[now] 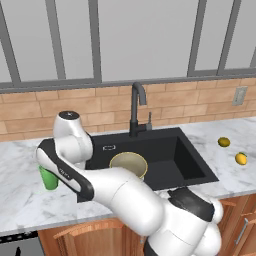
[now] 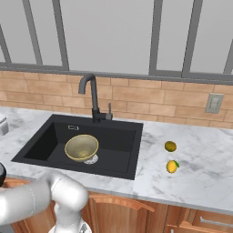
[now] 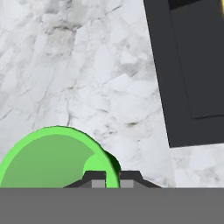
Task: Remove the lemon and orange from the sink. Then move the bowl and cup from the counter to the sink for washing.
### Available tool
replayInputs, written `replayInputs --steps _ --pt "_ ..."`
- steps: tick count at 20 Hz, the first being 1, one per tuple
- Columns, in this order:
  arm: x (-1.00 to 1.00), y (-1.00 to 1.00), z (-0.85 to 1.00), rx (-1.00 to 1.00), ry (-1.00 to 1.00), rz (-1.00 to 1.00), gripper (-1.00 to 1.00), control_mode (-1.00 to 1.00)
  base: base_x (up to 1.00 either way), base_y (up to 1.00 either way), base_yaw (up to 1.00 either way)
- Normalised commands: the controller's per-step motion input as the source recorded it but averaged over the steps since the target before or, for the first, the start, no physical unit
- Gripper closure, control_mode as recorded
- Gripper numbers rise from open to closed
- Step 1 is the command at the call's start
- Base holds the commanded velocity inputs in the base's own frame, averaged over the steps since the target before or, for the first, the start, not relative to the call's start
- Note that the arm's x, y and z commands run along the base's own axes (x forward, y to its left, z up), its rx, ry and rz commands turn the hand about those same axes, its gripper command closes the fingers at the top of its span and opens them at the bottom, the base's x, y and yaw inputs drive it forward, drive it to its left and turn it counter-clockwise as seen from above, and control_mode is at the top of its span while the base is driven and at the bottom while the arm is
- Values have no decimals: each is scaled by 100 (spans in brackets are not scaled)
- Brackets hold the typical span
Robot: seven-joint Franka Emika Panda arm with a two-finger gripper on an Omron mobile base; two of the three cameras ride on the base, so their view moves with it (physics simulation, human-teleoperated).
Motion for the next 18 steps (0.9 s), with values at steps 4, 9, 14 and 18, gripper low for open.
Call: replayInputs --steps 4,9,14,18 --pt "-15 -42 11 0 -2 2 100 -100 0 0 0" --pt "-15 -39 12 0 -5 4 100 -100 0 0 0" --pt "-14 -42 14 0 -7 4 100 -100 0 0 0" --pt "-10 -43 12 0 -2 3 100 -100 0 0 0"
